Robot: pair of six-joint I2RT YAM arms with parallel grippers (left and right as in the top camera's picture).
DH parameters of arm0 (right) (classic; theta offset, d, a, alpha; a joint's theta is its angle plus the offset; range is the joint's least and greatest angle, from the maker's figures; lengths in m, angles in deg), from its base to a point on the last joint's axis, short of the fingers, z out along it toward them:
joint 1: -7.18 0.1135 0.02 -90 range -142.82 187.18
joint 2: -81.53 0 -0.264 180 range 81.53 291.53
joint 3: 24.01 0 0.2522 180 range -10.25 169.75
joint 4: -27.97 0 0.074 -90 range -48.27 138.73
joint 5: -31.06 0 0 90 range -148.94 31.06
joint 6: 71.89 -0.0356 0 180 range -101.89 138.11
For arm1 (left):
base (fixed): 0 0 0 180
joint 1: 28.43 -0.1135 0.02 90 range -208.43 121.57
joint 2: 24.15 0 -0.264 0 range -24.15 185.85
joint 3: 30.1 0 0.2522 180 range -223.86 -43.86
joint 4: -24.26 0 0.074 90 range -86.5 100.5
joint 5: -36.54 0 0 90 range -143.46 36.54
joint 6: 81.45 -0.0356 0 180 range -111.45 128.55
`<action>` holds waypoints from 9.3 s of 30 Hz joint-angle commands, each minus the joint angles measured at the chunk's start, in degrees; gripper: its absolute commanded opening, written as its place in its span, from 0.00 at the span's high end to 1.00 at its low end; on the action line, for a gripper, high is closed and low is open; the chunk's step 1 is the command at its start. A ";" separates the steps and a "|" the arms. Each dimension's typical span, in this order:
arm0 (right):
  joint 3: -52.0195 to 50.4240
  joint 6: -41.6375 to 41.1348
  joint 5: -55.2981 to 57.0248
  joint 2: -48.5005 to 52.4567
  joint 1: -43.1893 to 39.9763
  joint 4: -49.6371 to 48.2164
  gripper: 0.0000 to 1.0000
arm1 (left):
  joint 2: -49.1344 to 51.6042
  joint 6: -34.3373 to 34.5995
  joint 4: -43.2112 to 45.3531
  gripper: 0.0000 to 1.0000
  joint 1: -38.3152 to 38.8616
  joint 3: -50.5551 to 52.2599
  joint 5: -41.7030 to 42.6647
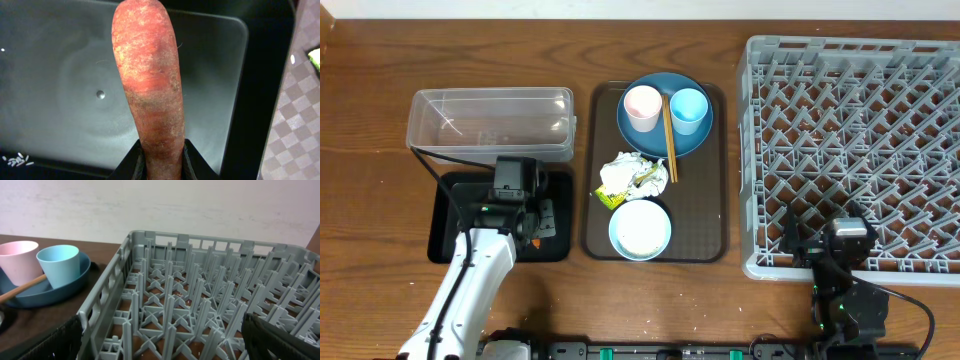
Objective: Sort waste into correct bins and load items into the dishwasher rack
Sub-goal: 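Carry the carrot left and lower it onto the black tray, then open the left gripper to release the carrot and lift, then move the left gripper back over the tissue and snack wrapper, then lower the left gripper and grasp the yellow snack wrapper, then carry the wrapper into the clear plastic bin and release it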
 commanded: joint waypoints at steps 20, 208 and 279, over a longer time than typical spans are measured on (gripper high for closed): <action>-0.09 0.09 0.17 -0.09 1.03 0.22 0.01 | 0.33 -0.79 8.41 0.78 -0.24 6.10 5.55; -0.09 0.09 0.17 -0.09 1.03 0.22 0.01 | 13.16 7.58 40.04 0.94 29.29 -3.63 -2.01; -0.09 0.09 0.17 -0.09 1.03 0.22 0.01 | -2.03 6.88 43.95 0.41 6.69 -3.61 -12.48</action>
